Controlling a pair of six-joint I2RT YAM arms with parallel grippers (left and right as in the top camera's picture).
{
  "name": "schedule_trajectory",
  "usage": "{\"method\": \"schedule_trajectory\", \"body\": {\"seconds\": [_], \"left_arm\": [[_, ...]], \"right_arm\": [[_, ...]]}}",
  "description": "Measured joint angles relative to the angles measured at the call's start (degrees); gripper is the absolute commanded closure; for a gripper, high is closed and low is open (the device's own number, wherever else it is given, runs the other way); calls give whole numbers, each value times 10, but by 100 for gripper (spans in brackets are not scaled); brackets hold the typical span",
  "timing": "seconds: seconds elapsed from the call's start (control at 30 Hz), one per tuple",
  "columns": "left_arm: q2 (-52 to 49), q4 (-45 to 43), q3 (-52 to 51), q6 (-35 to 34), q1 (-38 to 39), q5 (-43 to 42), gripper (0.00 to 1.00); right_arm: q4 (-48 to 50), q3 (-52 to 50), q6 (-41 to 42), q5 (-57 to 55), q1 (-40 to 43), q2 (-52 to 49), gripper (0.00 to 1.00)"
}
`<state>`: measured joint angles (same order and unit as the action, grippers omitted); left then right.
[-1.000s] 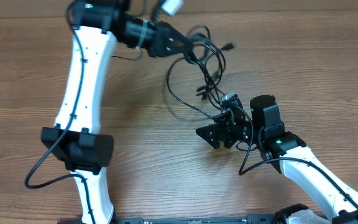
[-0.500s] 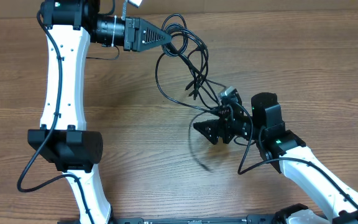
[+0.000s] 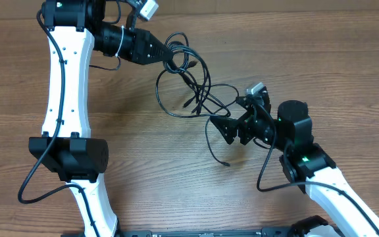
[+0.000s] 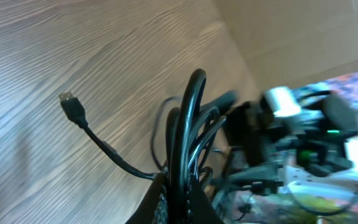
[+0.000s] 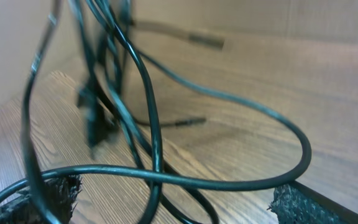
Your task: Untangle cables
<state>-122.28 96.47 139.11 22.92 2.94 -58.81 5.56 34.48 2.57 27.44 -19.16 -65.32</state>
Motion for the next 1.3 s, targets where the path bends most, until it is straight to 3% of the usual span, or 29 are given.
{"method": "schedule_trajectory", "body": {"seconds": [0.43,0.9,1.3], "left_arm": [[0,2,0,0,0,64,96],[0,2,0,0,11,66,96],[0,-5,0,-3,77,76,96]], "right_arm": [[2,0,0,-9,0,123,0],[-5,0,0,30,0,137,0],[-7,0,0,69,0,137,0]]}}
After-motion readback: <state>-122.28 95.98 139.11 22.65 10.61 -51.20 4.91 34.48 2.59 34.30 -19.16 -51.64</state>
